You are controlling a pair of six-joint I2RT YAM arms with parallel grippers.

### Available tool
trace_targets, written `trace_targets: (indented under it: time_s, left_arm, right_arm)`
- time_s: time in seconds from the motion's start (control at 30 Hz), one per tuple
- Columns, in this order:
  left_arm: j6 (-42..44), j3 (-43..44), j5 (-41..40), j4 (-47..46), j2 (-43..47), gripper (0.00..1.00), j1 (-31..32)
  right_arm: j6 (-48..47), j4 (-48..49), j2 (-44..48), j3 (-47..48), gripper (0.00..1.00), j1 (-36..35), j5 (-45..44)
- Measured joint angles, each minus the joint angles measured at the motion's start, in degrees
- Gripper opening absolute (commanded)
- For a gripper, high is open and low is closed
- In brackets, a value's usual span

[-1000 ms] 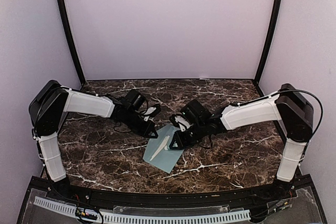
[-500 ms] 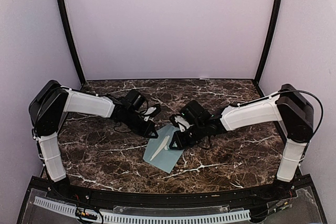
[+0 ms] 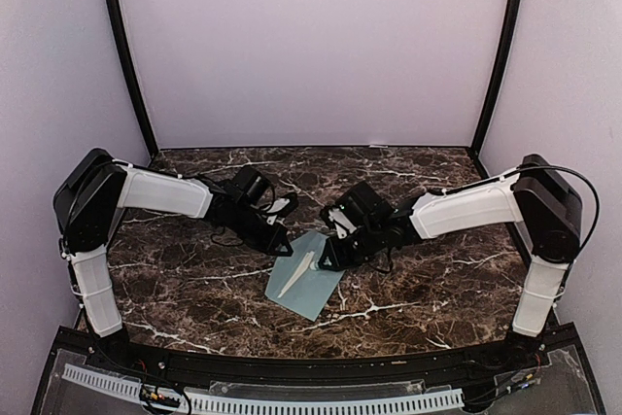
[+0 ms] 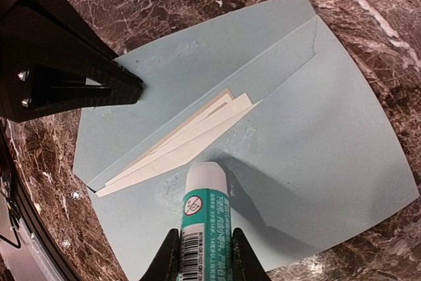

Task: Place the letter into the envelope and seal it
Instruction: Paint the envelope at the center of the board.

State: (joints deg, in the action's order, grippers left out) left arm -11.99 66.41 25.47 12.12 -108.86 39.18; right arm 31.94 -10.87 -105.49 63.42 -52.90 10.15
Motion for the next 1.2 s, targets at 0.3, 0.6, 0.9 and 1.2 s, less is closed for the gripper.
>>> trace_targets:
  time_s: [0.3,0.6,0.9,1.2]
  left_arm:
    - [0.31,0.0,-0.52,0.0,0.0,0.0,0.11]
    - [0.37,0.0,-0.9,0.0,0.0,0.0,0.22]
    - [0.37,0.0,-0.92,0.0,0.0,0.0,0.35]
    - [0.37,0.0,-0.92,0.0,0.0,0.0,0.37]
  right_arm:
    - [-0.87,-0.02,0.07,0.0,0.0,1.51,-0.85]
    - [-2.73,-0.5,0.31,-0.2,0.0,1.55,1.22]
    - [-3.65,-1.84,0.52,-0.24,0.0,0.44,3.96]
    - [-3.85,-2.58,0.5,-0.22,0.0,-1.57,6.67]
